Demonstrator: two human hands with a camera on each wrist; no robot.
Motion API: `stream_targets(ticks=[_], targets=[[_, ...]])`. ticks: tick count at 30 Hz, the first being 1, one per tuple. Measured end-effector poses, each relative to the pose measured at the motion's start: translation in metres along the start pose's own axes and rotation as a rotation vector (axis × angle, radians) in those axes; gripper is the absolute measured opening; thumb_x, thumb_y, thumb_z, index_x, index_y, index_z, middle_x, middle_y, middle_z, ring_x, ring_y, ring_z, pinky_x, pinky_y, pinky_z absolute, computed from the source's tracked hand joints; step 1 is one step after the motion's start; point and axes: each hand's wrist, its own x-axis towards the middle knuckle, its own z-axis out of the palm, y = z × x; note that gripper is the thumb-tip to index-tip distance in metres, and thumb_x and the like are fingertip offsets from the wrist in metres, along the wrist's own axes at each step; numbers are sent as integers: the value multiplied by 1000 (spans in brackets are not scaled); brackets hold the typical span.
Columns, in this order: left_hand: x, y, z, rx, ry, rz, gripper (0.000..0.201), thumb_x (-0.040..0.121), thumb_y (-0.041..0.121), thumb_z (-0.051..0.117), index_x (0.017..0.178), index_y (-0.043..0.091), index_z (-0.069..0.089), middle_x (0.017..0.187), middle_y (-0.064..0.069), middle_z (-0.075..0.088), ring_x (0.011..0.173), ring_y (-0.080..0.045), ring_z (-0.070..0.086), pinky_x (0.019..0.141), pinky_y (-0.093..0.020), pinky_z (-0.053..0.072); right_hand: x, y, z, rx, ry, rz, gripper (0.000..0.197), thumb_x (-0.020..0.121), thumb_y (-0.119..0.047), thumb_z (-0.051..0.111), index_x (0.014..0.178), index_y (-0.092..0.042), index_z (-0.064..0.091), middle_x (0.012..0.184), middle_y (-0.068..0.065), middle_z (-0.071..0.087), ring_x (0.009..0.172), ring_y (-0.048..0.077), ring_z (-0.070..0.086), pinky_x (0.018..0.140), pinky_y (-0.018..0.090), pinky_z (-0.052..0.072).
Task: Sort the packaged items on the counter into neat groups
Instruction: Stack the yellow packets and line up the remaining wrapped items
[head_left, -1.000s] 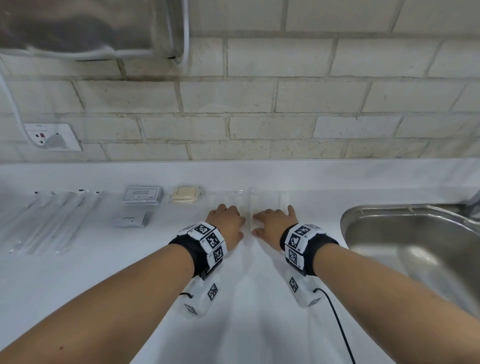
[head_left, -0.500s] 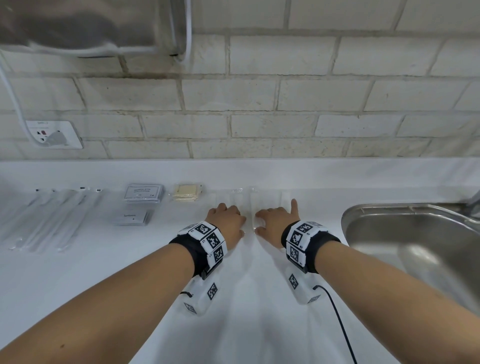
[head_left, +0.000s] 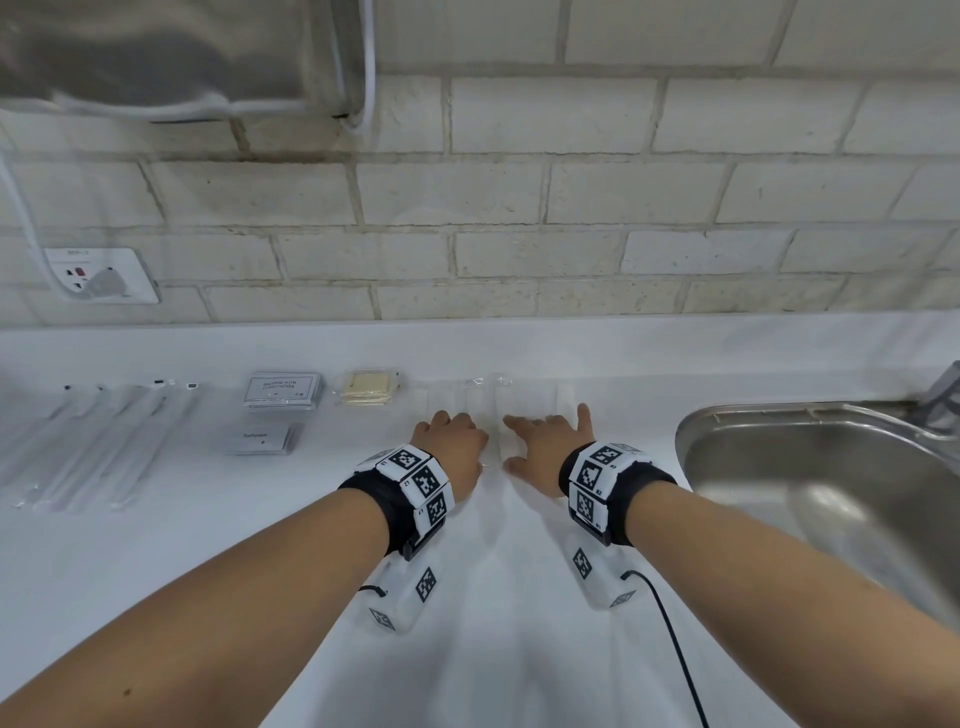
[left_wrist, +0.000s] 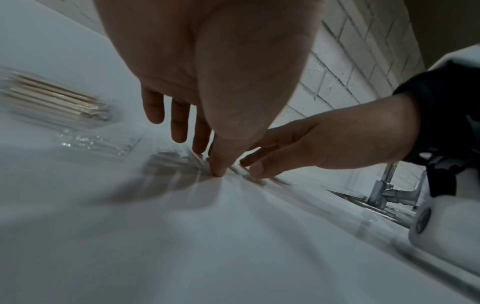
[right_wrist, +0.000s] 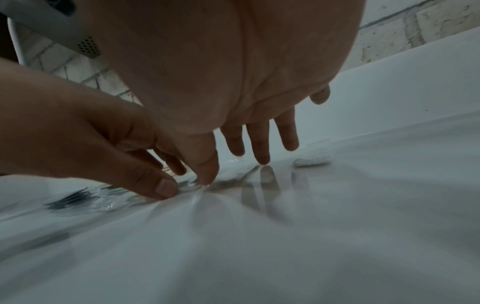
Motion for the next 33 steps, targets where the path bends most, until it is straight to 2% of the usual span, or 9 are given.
stream_targets(ticks=[2,4,8,11,13,15,20,23,33], targets=[[0,1,-1,-19,0,-10,41,95,24,48,136,17,48,139,-6,46,127,-30,39,101,-40,34,-3,4,-4,16,19,2,72,93,-52,42,153,-30,10,158,0,26,146,26,19,117,54,-4],[0,2,-3,-34,-3,-14,47,94,22,48,141,19,42,140,-6,44,129,-30,37,102,-39,33,-5,9,-10,4,39,21,73,91,-53,44,153,-29,12,158,0,26,145,27,22,118,50,4],[1,7,-8,-101,13,4,59,91,20,50,148,25,33,147,-3,37,134,-29,31,107,-39,29,-5,27,-19,44,32,107,61,96,-43,41,151,-22,22,155,3,30,139,28,30,112,43,26],[1,19,-9,-108,32,83,54,94,29,48,147,25,36,153,1,35,139,-28,28,110,-42,27,-5,36,-14,99,-52,132,56,99,-35,41,150,-17,26,154,7,31,139,31,32,111,43,34],[0,27,-7,-36,20,124,47,96,33,44,142,23,44,151,1,39,138,-29,29,110,-43,26,-6,37,-8,75,-93,118,52,99,-33,40,148,-16,31,153,8,32,137,33,34,110,43,35],[-1,31,-4,27,9,133,41,97,33,41,135,21,51,147,1,45,135,-30,34,108,-43,27,-6,37,-4,66,-100,107,50,99,-31,40,147,-20,31,156,4,28,138,33,32,110,45,35],[0,32,1,30,29,140,39,96,30,42,132,22,53,145,2,46,133,-29,36,108,-43,27,-2,37,-4,61,-89,80,51,98,-23,43,147,-29,33,155,-1,29,135,34,34,108,46,37],[2,31,0,18,15,134,38,96,32,43,131,24,54,149,3,42,136,-29,33,110,-43,24,2,35,-4,72,-97,81,57,97,-24,45,149,-38,26,159,-4,20,139,33,30,112,45,33],[4,32,0,8,-11,110,35,95,31,43,128,24,55,151,3,40,136,-29,34,111,-45,21,6,29,-7,73,-92,139,55,98,-34,43,148,-41,24,151,-4,39,136,29,35,108,41,38]])
